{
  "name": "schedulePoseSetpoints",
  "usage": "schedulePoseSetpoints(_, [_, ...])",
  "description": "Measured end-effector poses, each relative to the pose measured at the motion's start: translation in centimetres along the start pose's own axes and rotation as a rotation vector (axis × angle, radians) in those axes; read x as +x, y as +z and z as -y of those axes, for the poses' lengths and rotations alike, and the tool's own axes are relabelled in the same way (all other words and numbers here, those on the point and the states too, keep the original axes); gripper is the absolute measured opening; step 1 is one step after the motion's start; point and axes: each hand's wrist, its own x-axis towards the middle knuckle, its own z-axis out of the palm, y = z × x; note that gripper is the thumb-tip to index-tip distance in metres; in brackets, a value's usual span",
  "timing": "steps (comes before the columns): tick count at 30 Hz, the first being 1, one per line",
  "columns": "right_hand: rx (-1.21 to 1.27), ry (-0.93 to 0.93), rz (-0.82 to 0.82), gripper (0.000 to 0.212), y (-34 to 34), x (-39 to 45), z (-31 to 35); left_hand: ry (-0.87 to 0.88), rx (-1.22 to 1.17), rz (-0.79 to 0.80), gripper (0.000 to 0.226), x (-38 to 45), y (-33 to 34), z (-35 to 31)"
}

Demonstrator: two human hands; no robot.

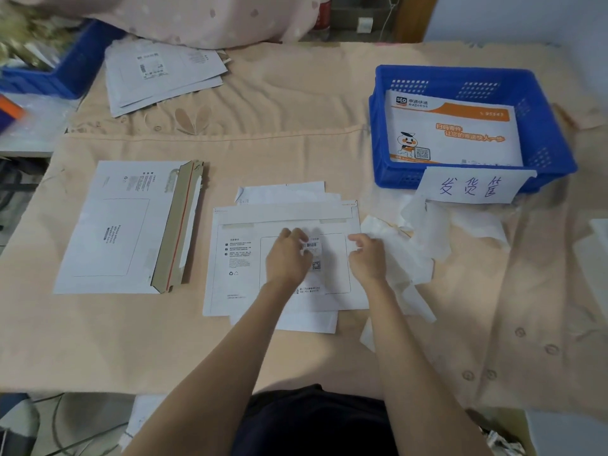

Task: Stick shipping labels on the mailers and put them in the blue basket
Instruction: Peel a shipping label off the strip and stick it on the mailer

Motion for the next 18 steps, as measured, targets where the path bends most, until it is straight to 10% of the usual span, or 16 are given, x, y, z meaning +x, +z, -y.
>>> schedulePoseSetpoints(18, [0.243,0.210,0.015,0.030,-2.2,0.5,0.2,0.164,0.425,0.311,0.043,-0.1,3.2,-6.9])
